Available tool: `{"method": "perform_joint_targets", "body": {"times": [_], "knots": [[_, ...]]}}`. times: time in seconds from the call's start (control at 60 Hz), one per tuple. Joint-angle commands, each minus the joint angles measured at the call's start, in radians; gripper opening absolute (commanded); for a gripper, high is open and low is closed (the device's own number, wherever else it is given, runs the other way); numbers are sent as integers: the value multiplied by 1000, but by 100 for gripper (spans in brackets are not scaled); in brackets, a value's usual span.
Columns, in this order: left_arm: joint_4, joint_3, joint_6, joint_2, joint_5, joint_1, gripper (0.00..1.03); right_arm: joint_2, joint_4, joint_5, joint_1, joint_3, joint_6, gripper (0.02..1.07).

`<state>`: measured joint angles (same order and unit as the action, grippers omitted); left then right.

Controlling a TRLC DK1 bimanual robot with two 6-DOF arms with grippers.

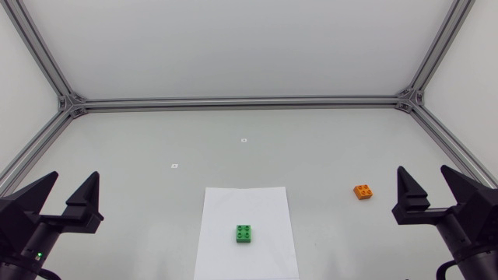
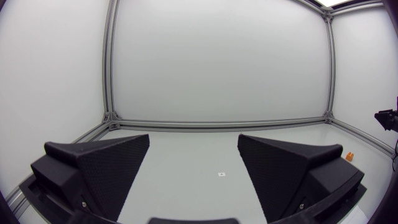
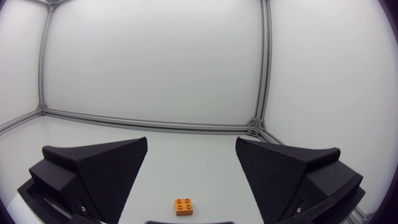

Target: Pick up the orange 2x2 brick with the right arm and stack it on top of the green 2x2 brick in the center

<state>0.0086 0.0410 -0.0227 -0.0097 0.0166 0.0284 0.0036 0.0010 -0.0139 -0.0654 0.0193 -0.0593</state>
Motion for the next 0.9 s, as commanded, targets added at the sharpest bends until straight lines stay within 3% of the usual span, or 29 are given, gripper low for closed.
{"method": "perform_joint_targets", "body": {"times": [0.0, 0.583, 0.883], "knots": [[-10, -41, 6, -6, -3, -2, 99, -10, -4, 5, 7, -21, 9, 103], [-10, -41, 6, -6, -3, -2, 99, -11, 4, 5, -5, -19, 10, 103], [-10, -41, 6, -6, -1, -2, 99, 1, 5, 2, 33, 91, 18, 103]]}}
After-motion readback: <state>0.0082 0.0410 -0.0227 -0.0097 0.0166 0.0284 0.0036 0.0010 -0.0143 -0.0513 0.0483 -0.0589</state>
